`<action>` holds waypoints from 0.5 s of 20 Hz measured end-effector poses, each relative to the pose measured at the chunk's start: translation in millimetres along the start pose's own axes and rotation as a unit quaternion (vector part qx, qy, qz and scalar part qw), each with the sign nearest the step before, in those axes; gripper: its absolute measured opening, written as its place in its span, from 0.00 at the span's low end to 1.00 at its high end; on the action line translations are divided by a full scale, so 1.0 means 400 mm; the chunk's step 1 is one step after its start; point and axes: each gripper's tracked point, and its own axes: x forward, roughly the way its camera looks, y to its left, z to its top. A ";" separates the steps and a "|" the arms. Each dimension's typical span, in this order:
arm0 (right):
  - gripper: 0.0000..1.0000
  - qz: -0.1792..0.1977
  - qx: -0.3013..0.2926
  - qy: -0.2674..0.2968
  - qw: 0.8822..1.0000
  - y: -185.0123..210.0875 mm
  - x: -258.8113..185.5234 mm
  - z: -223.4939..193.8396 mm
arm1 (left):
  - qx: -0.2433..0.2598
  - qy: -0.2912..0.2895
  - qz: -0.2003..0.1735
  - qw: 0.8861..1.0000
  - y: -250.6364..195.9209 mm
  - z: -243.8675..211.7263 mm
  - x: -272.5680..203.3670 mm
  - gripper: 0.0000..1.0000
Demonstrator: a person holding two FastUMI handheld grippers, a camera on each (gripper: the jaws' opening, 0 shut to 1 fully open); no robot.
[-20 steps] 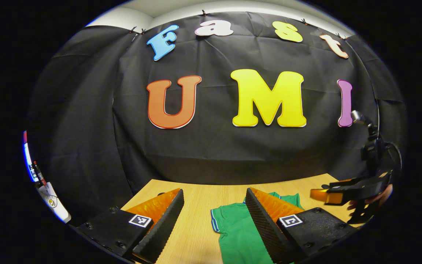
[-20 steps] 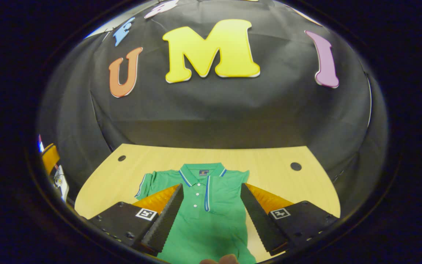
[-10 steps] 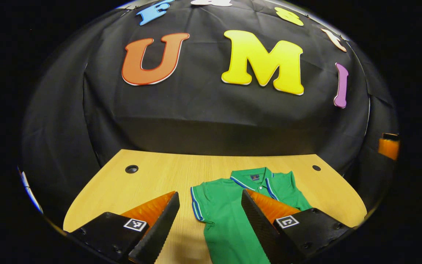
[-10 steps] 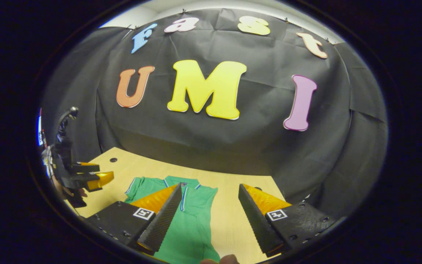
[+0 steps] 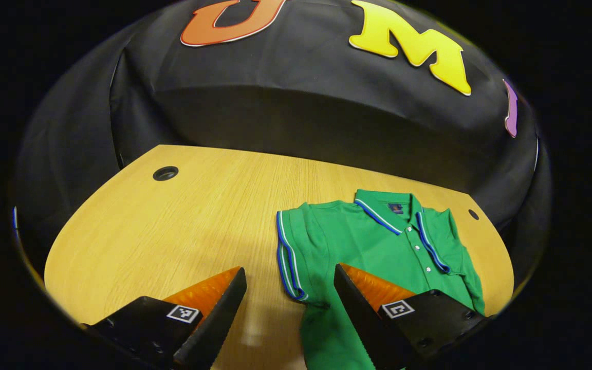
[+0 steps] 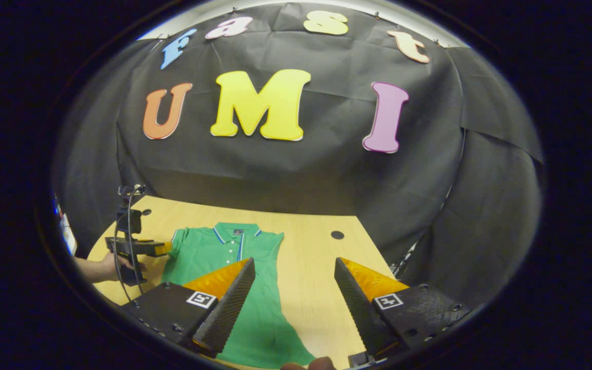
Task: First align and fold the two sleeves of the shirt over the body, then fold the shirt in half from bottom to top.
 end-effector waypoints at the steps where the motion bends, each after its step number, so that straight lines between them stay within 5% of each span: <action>1: 0.95 -0.004 0.005 0.004 1.000 -0.008 -0.004 -0.007 | 0.003 0.003 0.002 1.000 0.005 -0.008 0.017 1.00; 8: 0.97 -0.011 0.017 0.027 0.999 -0.023 0.001 -0.060 | 0.028 0.018 0.016 0.999 0.004 -0.025 0.066 1.00; 10: 0.97 -0.011 0.020 0.029 0.999 -0.028 0.003 -0.064 | 0.037 0.020 0.032 0.999 0.012 -0.028 0.074 0.90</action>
